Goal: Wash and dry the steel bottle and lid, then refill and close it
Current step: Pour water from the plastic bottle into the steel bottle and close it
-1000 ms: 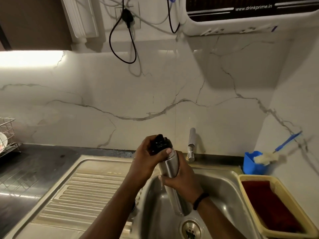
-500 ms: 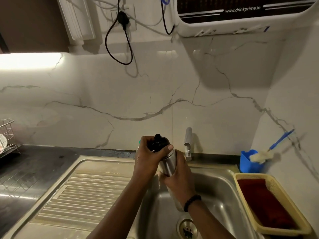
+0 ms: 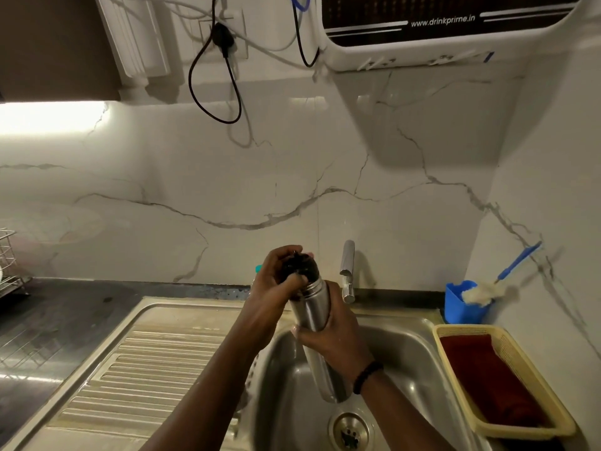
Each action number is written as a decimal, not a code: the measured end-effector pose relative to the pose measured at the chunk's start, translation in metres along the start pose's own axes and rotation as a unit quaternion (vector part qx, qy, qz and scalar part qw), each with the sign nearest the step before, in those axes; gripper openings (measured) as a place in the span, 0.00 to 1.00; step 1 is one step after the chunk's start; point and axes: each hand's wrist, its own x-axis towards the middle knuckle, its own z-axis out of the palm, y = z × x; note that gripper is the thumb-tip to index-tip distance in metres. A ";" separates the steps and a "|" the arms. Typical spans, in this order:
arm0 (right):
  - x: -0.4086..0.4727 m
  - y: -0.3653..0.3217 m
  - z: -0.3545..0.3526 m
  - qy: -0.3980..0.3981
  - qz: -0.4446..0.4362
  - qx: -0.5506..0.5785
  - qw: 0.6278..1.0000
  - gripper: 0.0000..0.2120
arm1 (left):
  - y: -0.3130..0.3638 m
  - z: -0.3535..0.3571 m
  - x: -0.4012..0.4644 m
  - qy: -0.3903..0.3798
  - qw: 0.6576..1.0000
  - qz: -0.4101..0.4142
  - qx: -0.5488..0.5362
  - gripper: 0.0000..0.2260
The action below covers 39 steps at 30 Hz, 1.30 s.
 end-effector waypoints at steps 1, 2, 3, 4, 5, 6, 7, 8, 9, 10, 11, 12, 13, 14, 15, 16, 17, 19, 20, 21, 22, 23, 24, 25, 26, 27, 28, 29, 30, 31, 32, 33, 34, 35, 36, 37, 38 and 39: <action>0.001 -0.001 0.000 -0.001 -0.001 -0.001 1.000 0.33 | 0.002 0.003 0.000 -0.001 1.000 0.001 0.011 0.21; 0.002 -0.003 -0.001 0.001 -0.003 -0.002 1.000 0.33 | 0.004 0.007 0.001 0.007 0.999 0.004 0.036 0.24; 0.002 -0.004 -0.001 0.003 -0.004 -0.003 1.000 0.34 | 0.003 0.010 0.002 0.023 0.998 0.010 0.063 0.27; 0.003 -0.005 -0.002 0.004 -0.006 -0.001 1.000 0.34 | 0.001 0.011 0.003 0.042 0.996 0.015 0.073 0.28; 0.004 -0.007 -0.003 0.007 -0.007 0.005 1.000 0.34 | -0.001 0.009 0.003 0.043 0.998 0.013 0.051 0.28; 0.005 -0.007 -0.004 0.012 -0.005 0.016 1.000 0.33 | -0.002 0.007 0.004 0.027 1.000 0.004 0.010 0.27; 0.006 -0.007 -0.006 0.018 -0.003 0.025 1.000 0.33 | -0.003 0.005 0.004 0.006 1.000 -0.004 -0.025 0.28; 0.007 -0.008 -0.006 0.023 -0.004 0.030 0.999 0.33 | -0.002 0.004 0.004 -0.002 0.999 -0.012 -0.046 0.30; 0.008 -0.009 -0.007 0.025 -0.008 0.025 0.999 0.33 | -0.002 0.006 0.005 0.004 0.999 -0.019 -0.049 0.35; 0.010 -0.010 -0.006 0.021 -0.013 0.015 1.000 0.34 | -0.001 0.009 0.007 0.018 0.999 -0.019 -0.031 0.41; 0.011 -0.012 -0.005 0.018 -0.014 0.004 1.000 0.34 | 0.001 0.013 0.008 0.037 0.999 -0.016 -0.006 0.43; 0.011 -0.012 -0.005 0.016 -0.014 0.001 1.000 0.34 | 0.000 0.014 0.011 0.053 0.999 -0.009 0.006 0.41; 0.012 -0.012 -0.005 0.015 -0.013 0.005 1.000 0.34 | -0.001 0.012 0.012 0.056 0.998 -0.002 -0.002 0.36; 0.011 -0.013 -0.007 0.017 -0.014 0.014 1.000 0.34 | -0.002 0.008 0.013 0.047 0.998 -0.007 -0.030 0.31; 0.011 -0.012 -0.009 0.021 -0.015 0.016 1.000 0.34 | -0.004 0.004 0.014 0.034 0.997 -0.015 -0.060 0.28; 0.011 -0.011 -0.010 0.026 -0.016 0.014 0.999 0.34 | -0.006 0.000 0.013 0.030 0.997 -0.017 -0.071 0.25; 0.011 -0.009 -0.010 0.030 -0.018 0.009 0.999 0.34 | -0.006 -0.001 0.012 0.040 0.997 -0.014 -0.062 0.22; 0.013 -0.008 -0.005 0.042 -0.013 0.006 0.999 0.34 | -0.002 0.010 0.009 0.088 0.996 -0.004 0.008 0.23; 0.013 -0.006 -0.002 0.053 -0.008 0.008 0.999 0.33 | 0.001 0.019 0.008 0.116 0.992 0.002 0.049 0.25; 0.013 -0.004 0.001 0.069 -0.005 0.013 0.998 0.32 | 0.004 0.029 0.009 0.147 0.984 0.011 0.096 0.27; 0.011 -0.005 0.002 0.086 -0.013 0.021 0.996 0.29 | 0.008 0.039 0.009 0.173 0.974 0.019 0.142 0.28; 0.007 -0.007 0.003 0.104 -0.028 0.018 0.994 0.27 | 0.012 0.048 0.010 0.196 0.965 0.017 0.176 0.27; 0.004 -0.008 0.003 0.116 -0.041 0.011 0.992 0.25 | 0.015 0.054 0.010 0.209 0.962 0.008 0.175 0.24; 0.003 -0.009 0.001 0.123 -0.053 0.001 0.991 0.23 | 0.020 0.058 0.010 0.214 0.964 0.002 0.159 0.20; 0.003 -0.011 -0.001 0.121 -0.062 -0.004 0.991 0.23 | 0.021 0.059 0.011 0.209 0.968 0.004 0.140 0.17; 0.006 -0.010 -0.005 0.105 -0.064 0.003 0.992 0.25 | 0.022 0.057 0.012 0.187 0.973 0.019 0.132 0.15; 0.009 -0.009 -0.008 0.078 -0.059 0.020 0.995 0.28 | 0.023 0.053 0.014 0.142 0.981 0.048 0.127 0.15; 0.013 -0.008 -0.013 0.047 -0.054 0.029 0.997 0.32 | 0.024 0.046 0.017 0.080 0.987 0.074 0.115 0.15; 0.015 -0.007 -0.017 0.022 -0.049 0.026 0.998 0.34 | 0.024 0.036 0.022 0.016 0.991 0.088 0.098 0.16; 0.017 -0.006 -0.021 0.007 -0.049 0.019 0.999 0.35 | 0.025 0.026 0.027 -0.041 0.992 0.089 0.078 0.17; 0.017 -0.006 -0.023 0.004 -0.051 0.022 0.998 0.34 | 0.025 0.018 0.033 -0.085 0.990 0.088 0.068 0.19; 0.017 -0.005 -0.025 0.004 -0.054 0.025 0.998 0.34 | 0.025 0.012 0.036 -0.107 0.987 0.092 0.073 0.22; 0.018 -0.005 -0.027 0.006 -0.056 0.029 0.998 0.33 | 0.023 0.009 0.039 -0.101 0.985 0.101 0.093 0.24; 0.020 -0.004 -0.025 0.015 -0.055 0.026 0.998 0.33 | 0.019 0.010 0.039 -0.068 0.984 0.112 0.118 0.25; 0.022 -0.003 -0.023 0.025 -0.048 0.026 0.998 0.33 | 0.015 0.015 0.036 -0.009 0.983 0.116 0.141 0.24; 0.023 -0.002 -0.021 0.033 -0.043 0.031 0.998 0.32 | 0.012 0.025 0.032 0.060 0.979 0.111 0.161 0.21; 0.024 -0.001 -0.019 0.044 -0.040 0.036 0.998 0.31 | 0.011 0.037 0.027 0.115 0.973 0.102 0.172 0.18; 0.025 0.000 -0.017 0.052 -0.039 0.043 0.997 0.28 | 0.013 0.052 0.022 0.153 0.968 0.086 0.177 0.16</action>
